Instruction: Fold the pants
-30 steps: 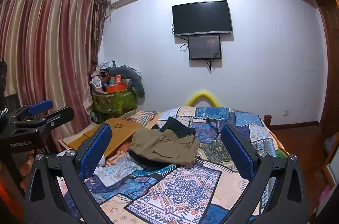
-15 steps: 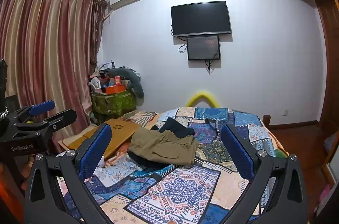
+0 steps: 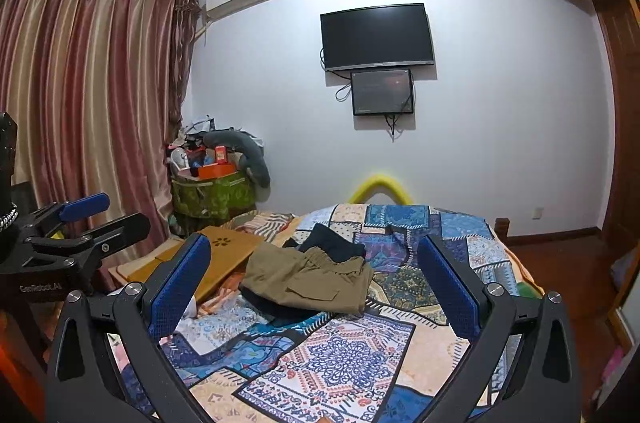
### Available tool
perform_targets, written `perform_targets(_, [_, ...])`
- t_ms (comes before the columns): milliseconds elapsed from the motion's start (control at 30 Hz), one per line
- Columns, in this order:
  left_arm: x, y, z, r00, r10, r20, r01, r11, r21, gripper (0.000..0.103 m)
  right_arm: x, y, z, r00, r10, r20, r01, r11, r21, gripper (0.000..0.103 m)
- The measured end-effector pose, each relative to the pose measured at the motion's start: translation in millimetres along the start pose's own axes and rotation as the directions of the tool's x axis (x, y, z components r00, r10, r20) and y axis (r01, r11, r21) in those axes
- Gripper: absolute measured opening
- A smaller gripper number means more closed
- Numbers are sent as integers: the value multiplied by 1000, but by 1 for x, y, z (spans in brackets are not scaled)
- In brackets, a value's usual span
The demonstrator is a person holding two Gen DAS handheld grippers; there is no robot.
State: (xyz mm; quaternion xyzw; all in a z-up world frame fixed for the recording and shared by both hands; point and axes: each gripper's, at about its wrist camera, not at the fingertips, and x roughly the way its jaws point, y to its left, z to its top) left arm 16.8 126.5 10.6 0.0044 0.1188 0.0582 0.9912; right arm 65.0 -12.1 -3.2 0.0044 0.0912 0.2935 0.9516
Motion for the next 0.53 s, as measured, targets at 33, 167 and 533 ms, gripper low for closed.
perform_targets(33, [0, 0, 0, 1000, -2, -1, 2, 1000, -3, 103, 0, 0, 0, 1000, -1, 1, 1, 1000, -1, 102])
perform_targets(167, [0, 0, 1, 1000, -2, -3, 2, 1000, -8, 103, 0, 0, 0, 1000, -2, 0, 2, 1000, -2, 102])
perform_targets(533, [4, 3, 0, 1000, -13, -20, 12, 999, -34, 103, 2, -2, 0, 1000, -5, -11, 5, 1000, -6, 102])
